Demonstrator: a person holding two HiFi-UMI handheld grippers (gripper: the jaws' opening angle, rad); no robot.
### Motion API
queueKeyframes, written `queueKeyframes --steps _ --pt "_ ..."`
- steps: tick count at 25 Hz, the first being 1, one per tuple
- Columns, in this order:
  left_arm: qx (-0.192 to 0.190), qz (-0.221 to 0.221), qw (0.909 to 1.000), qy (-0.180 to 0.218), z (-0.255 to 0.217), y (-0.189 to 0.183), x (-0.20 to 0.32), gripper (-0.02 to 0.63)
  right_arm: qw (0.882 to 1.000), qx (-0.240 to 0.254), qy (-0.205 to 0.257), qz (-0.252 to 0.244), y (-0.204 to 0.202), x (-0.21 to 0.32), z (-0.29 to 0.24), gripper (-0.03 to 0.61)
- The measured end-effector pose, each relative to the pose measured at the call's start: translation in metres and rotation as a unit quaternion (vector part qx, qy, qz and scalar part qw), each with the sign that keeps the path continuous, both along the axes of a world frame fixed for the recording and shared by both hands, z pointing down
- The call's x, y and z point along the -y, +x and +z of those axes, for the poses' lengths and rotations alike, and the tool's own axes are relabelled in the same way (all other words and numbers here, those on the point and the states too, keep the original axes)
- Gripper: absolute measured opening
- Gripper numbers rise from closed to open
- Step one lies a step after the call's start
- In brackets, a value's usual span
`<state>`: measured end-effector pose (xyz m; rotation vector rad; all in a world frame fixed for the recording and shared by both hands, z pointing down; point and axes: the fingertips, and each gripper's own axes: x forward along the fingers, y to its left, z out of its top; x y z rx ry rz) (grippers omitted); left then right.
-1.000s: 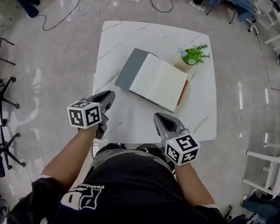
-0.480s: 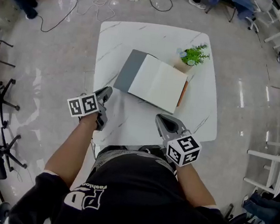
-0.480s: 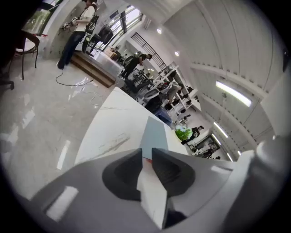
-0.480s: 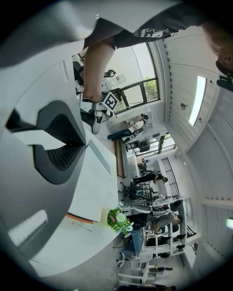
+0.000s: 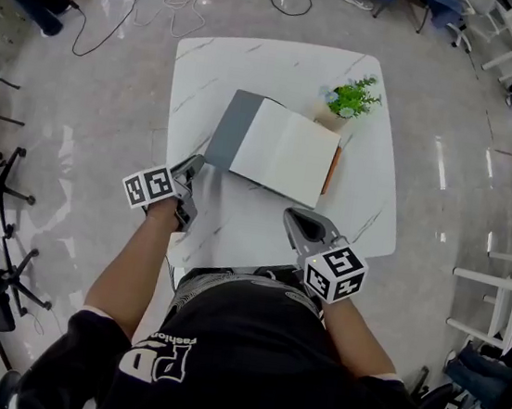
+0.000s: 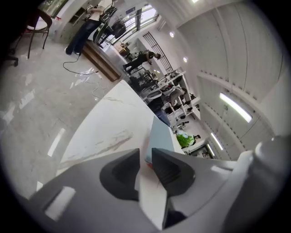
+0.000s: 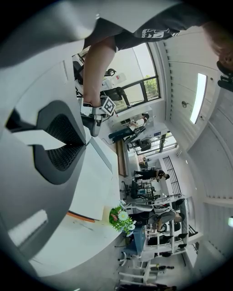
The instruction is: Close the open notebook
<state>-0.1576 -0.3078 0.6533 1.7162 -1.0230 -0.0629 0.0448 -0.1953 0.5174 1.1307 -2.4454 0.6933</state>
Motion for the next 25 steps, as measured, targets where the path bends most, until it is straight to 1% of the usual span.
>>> queueKeyframes --steps 3,10,12,17,25 --pt "-0.010 0.002 0.9999 -0.006 0.0027 0.0018 0.0007 0.092 1.000 -0.001 -0.003 -0.003 -0.0010 0.0010 0.0024 0.000" --pt "-0.068 -0.007 0.9973 -0.025 0.0043 0.0078 0.0000 0.095 1.000 -0.003 -0.007 -0.008 -0.0007 0.0019 0.0043 0.000" --pt "-0.080 -0.009 0.9964 -0.028 0.0037 0.0086 -0.0010 0.095 1.000 -0.004 -0.007 -0.006 0.0009 0.0020 0.0037 0.000" --pt "-0.068 -0.012 0.9973 -0.026 0.0037 0.0061 -0.0005 0.095 1.000 -0.003 -0.007 -0.005 0.0032 0.0017 0.0038 0.000" --pt "-0.064 -0.011 0.9977 -0.019 -0.0044 0.0035 -0.0006 0.094 1.000 -0.002 -0.004 -0.005 0.0056 -0.0036 0.0016 0.000"
